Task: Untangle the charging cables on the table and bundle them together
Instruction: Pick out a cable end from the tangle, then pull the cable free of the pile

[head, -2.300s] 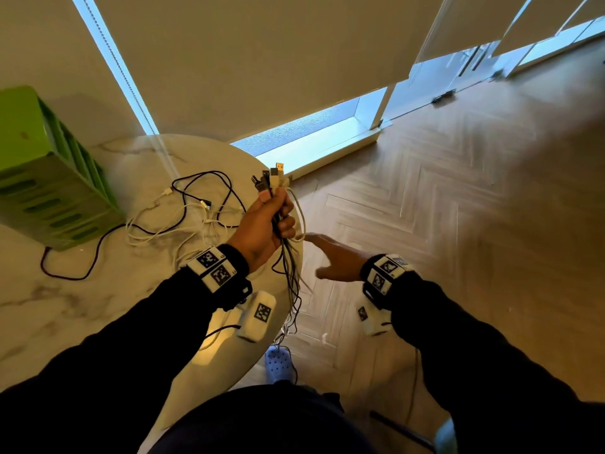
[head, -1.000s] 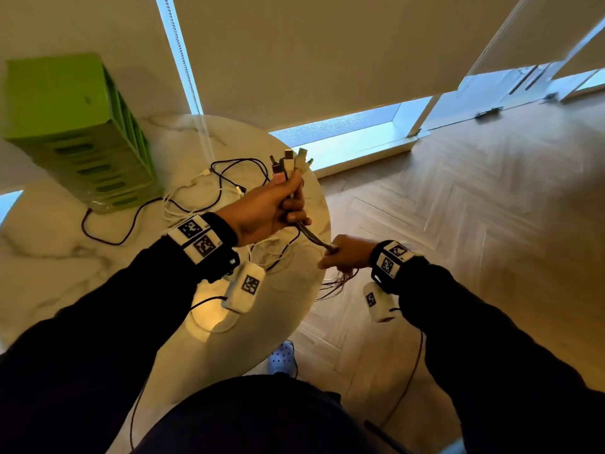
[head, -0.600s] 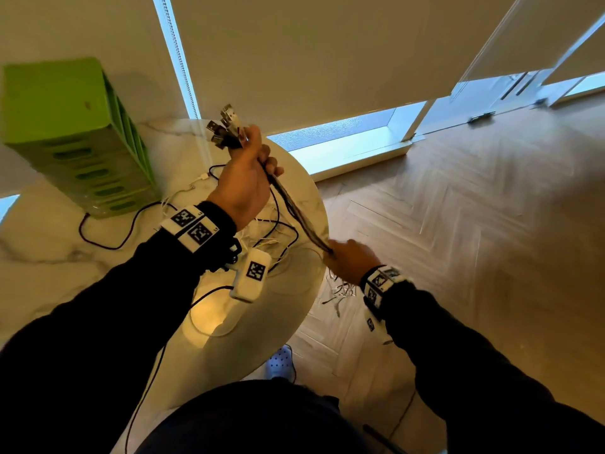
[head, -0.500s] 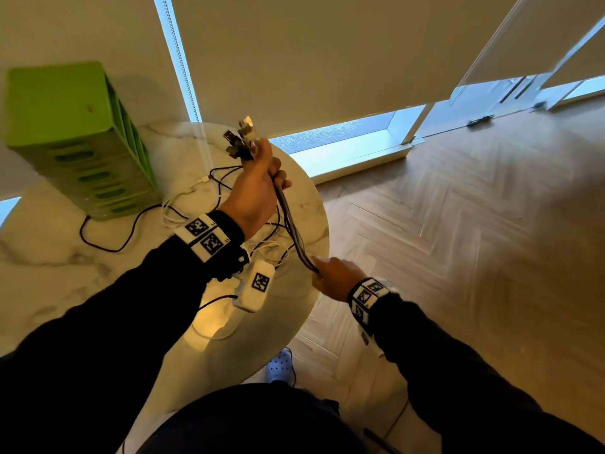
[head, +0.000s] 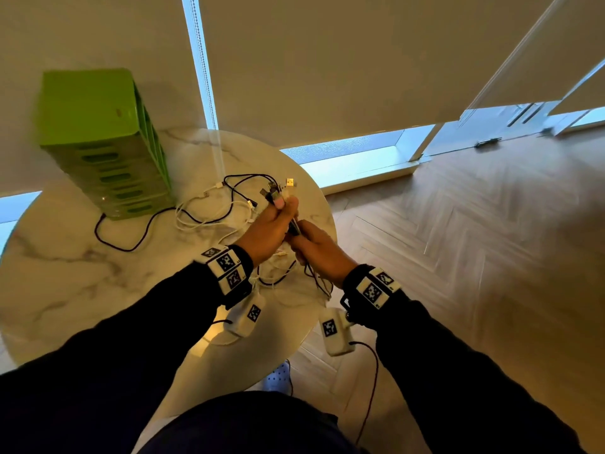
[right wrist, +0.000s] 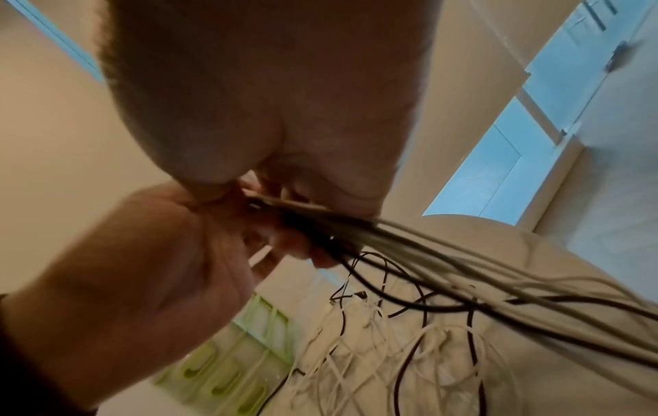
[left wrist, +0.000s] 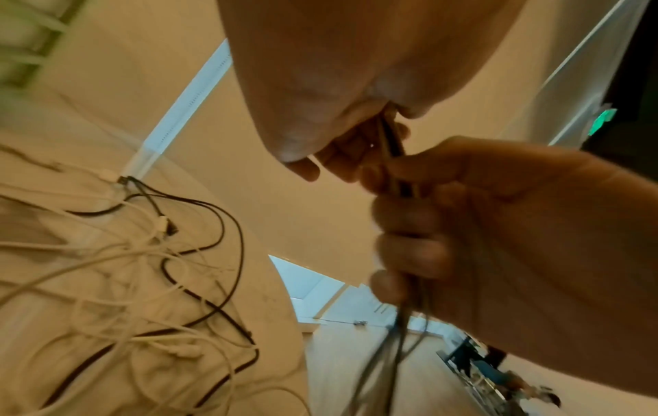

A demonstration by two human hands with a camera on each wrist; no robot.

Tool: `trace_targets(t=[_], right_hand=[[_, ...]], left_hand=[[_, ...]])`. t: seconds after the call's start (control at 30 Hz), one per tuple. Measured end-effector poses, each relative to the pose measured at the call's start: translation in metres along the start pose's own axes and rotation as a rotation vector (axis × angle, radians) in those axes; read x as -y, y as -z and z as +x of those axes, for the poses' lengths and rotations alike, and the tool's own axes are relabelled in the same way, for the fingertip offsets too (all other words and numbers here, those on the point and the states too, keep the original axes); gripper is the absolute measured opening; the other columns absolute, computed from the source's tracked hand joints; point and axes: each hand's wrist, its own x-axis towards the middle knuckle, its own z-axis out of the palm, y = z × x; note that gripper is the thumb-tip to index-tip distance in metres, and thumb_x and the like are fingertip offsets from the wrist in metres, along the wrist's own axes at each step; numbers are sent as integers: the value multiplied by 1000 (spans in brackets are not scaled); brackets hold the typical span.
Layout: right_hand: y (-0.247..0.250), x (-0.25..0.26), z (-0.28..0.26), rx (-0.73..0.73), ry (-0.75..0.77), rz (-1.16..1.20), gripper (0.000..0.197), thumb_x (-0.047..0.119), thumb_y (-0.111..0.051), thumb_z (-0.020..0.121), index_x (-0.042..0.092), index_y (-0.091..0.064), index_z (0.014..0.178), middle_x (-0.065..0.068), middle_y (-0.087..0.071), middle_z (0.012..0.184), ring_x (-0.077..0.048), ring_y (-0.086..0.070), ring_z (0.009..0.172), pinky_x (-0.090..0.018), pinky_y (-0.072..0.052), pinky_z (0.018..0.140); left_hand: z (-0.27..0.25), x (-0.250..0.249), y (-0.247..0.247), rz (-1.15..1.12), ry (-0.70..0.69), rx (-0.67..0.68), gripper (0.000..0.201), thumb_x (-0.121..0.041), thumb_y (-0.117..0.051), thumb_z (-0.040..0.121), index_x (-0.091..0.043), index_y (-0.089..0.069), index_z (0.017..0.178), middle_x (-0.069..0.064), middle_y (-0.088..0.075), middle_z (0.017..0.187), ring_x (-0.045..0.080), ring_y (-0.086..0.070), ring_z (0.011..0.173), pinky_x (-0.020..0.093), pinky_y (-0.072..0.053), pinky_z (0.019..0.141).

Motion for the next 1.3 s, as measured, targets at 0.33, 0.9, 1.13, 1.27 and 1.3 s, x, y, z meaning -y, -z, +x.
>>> trace_targets(t=[0.33,0.9,1.13,1.27,1.3], right_hand=[[-17,12,-6,192,-126,238,29,29,-35,106,17,-40,80,3,-30,62,-11,-24,54,-33,-16,54],[-3,40,17,242,-114,-23,34,42,-32,107,16,-40,85,4,-30,65,-9,-24,53,-25,-24,50],[-13,34,17,203,-55,1,33,41,-34,107,17,-41,87,8,-33,63,-8,-27,53,-25,-25,50],[-6,38,22,108,-28,131,29,34,-36,107,19,-39,81,11,-32,60,-7,-25,51,-24,-24,49],[-6,39,22,136,-37,154,28,32,-37,106,20,-38,81,11,-32,59,-7,-25,51,-23,-23,48]], left_hand=[[-7,9,23,-313,-122,-165,79,4,-83,75,-27,-45,136,7,-65,101,17,-66,92,34,-60,82],[-1,-7,37,-183,-254,-244,48,-14,-71,93,-32,-45,129,10,-65,117,20,-69,96,31,-59,80],[-2,-5,42,-224,-183,-243,42,-31,-65,97,-15,-47,132,2,-65,116,13,-66,96,32,-56,85],[-8,9,46,-220,78,-53,98,-85,-58,71,-26,-38,147,-1,-54,142,12,-59,122,34,-46,104],[-10,13,46,-172,110,56,95,-92,-50,67,-32,-47,141,-4,-54,144,10,-56,126,36,-41,110]])
